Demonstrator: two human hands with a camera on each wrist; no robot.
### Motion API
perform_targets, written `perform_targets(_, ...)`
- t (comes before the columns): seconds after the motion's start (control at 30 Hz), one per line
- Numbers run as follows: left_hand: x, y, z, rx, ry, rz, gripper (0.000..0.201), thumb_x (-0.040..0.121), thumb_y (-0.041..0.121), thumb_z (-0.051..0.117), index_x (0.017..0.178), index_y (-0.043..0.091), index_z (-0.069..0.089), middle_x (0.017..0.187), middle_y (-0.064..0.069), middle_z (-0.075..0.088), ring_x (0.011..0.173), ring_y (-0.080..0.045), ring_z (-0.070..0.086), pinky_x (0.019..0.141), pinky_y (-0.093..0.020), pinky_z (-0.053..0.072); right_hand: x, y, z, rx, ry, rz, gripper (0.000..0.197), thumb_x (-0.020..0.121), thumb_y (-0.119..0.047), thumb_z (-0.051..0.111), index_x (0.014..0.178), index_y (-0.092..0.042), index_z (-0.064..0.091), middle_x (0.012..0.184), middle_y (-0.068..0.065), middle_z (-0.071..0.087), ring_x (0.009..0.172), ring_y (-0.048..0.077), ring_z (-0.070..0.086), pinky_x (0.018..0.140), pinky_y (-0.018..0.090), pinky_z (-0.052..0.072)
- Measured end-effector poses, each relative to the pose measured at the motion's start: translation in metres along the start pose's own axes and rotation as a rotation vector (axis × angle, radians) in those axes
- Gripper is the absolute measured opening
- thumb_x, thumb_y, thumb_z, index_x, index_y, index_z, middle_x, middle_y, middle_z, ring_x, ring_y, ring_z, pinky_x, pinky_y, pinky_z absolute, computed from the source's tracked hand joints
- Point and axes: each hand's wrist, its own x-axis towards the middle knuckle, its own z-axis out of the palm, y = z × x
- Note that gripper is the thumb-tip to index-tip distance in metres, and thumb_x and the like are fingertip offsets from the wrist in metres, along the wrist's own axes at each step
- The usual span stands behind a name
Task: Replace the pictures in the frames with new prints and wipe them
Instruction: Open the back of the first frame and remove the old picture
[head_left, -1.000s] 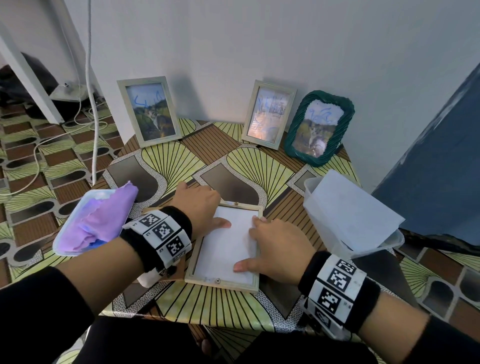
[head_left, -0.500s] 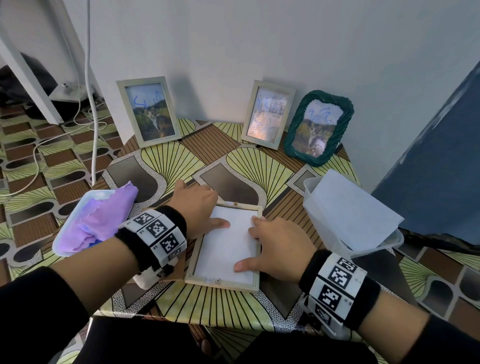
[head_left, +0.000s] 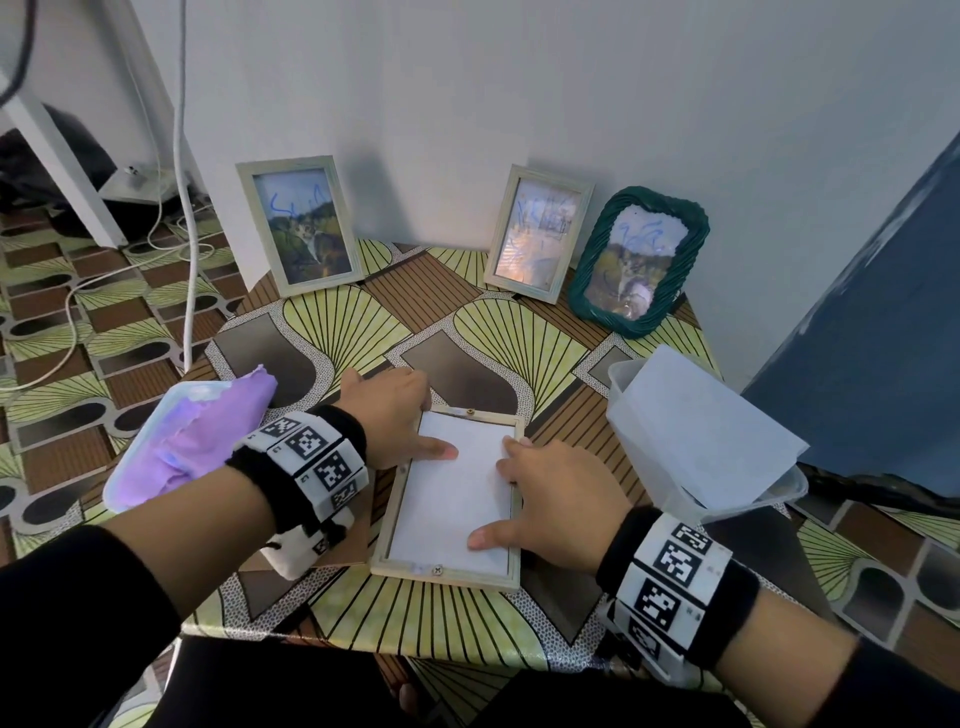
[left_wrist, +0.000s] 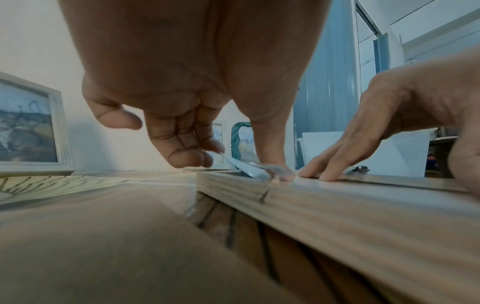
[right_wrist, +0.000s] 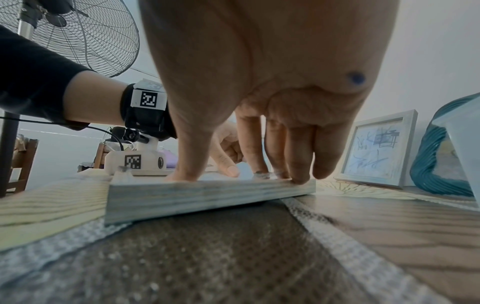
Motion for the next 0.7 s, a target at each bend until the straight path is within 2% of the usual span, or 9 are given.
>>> perform_targets(0.07, 0.0, 0.0, -0.001, -0.057, 0.01, -0.008, 0.055, 0.072, 0.073, 0.065, 0.098, 0.029, 0.043, 0.091, 0.013, 0.048, 0.087, -0.012, 0.044, 0.087, -0.04, 0.03, 0.0, 0.0, 0.0, -0.004, 0.005, -0.004, 0.077, 0.072, -0.08, 0.056, 0.113, -0.015, 0.062, 0.13, 0.003, 0.055, 0.111, 0.024, 0.056, 0.08, 0.036, 0.045)
perform_targets(0.17, -0.001, 0.001, -0.003, -0.13, 0.019, -0.01, 0.054, 0.071, 0.068, 0.071, 0.096, 0.029, 0.043, 0.085, 0.014, 0.055, 0.083, -0.012, 0.048, 0.08, -0.037, 0.029, 0.0, 0.001, 0.0, 0.0, -0.003, -0.015, 0.076, 0.074, -0.08, 0.054, 0.115, -0.016, 0.061, 0.136, 0.004, 0.052, 0.114, 0.024, 0.054, 0.087, 0.037, 0.048)
perform_targets(0.23, -0.001, 0.0, -0.005, -0.19, 0.012, 0.0, 0.053, 0.07, 0.062, 0.076, 0.098, 0.028, 0.047, 0.084, 0.012, 0.058, 0.083, -0.012, 0.051, 0.078, -0.035, 0.033, -0.001, 0.002, 0.0, -0.002, -0.006, -0.022, 0.075, 0.075, -0.079, 0.053, 0.117, -0.017, 0.06, 0.137, 0.004, 0.051, 0.113, 0.024, 0.054, 0.087, 0.037, 0.048)
perform_targets(0.3, -0.001, -0.002, -0.006, -0.287, 0.023, 0.006, 0.05, 0.067, 0.053, 0.083, 0.098, 0.026, 0.053, 0.082, 0.01, 0.06, 0.08, -0.011, 0.054, 0.073, -0.032, 0.039, -0.002, 0.003, 0.001, 0.001, 0.0, -0.029, 0.073, 0.076, -0.078, 0.053, 0.117, -0.017, 0.059, 0.135, 0.003, 0.051, 0.109, 0.023, 0.054, 0.084, 0.036, 0.047)
perform_targets(0.37, -0.001, -0.005, -0.008, -0.365, 0.042, 0.007, 0.047, 0.065, 0.043, 0.087, 0.096, 0.025, 0.057, 0.078, 0.008, 0.063, 0.074, -0.008, 0.057, 0.064, -0.025, 0.041, -0.003, 0.004, 0.001, 0.025, 0.014, -0.036, 0.071, 0.077, -0.076, 0.054, 0.116, -0.017, 0.057, 0.136, 0.002, 0.05, 0.108, 0.022, 0.054, 0.08, 0.034, 0.042)
perform_targets(0.43, -0.001, -0.007, -0.011, -0.395, 0.048, 0.007, 0.041, 0.065, 0.037, 0.09, 0.091, 0.024, 0.061, 0.074, 0.006, 0.065, 0.07, -0.007, 0.06, 0.057, -0.02, 0.04, -0.005, 0.005, 0.002, 0.049, 0.018, -0.048, 0.073, 0.078, -0.075, 0.055, 0.121, -0.017, 0.056, 0.145, 0.003, 0.045, 0.117, 0.022, 0.052, 0.088, 0.035, 0.045)
perform_targets(0.53, -0.001, -0.009, -0.012, -0.415, 0.065, 0.017, 0.035, 0.064, 0.033, 0.091, 0.083, 0.024, 0.063, 0.075, 0.005, 0.066, 0.07, -0.01, 0.062, 0.057, -0.02, 0.042, -0.006, 0.005, 0.001, 0.054, 0.017, -0.049, 0.076, 0.078, -0.075, 0.055, 0.128, -0.018, 0.055, 0.151, 0.003, 0.04, 0.122, 0.023, 0.051, 0.096, 0.038, 0.046)
perform_targets(0.63, -0.002, -0.008, -0.012, -0.39, 0.102, 0.037, 0.033, 0.063, 0.034, 0.09, 0.081, 0.024, 0.064, 0.085, 0.006, 0.064, 0.077, -0.01, 0.059, 0.06, -0.022, 0.041, -0.006, 0.005, 0.0, 0.056, 0.018, -0.052, 0.075, 0.078, -0.075, 0.055, 0.126, -0.017, 0.055, 0.15, 0.003, 0.041, 0.12, 0.023, 0.052, 0.096, 0.038, 0.047)
perform_targets(0.7, -0.003, -0.008, -0.012, -0.376, 0.111, 0.043, 0.032, 0.063, 0.035, 0.09, 0.079, 0.025, 0.065, 0.084, 0.007, 0.063, 0.076, -0.01, 0.058, 0.06, -0.022, 0.04, -0.006, 0.005, 0.0, 0.058, 0.022, -0.054, 0.074, 0.078, -0.074, 0.056, 0.125, -0.017, 0.056, 0.149, 0.003, 0.041, 0.12, 0.022, 0.052, 0.095, 0.037, 0.047)
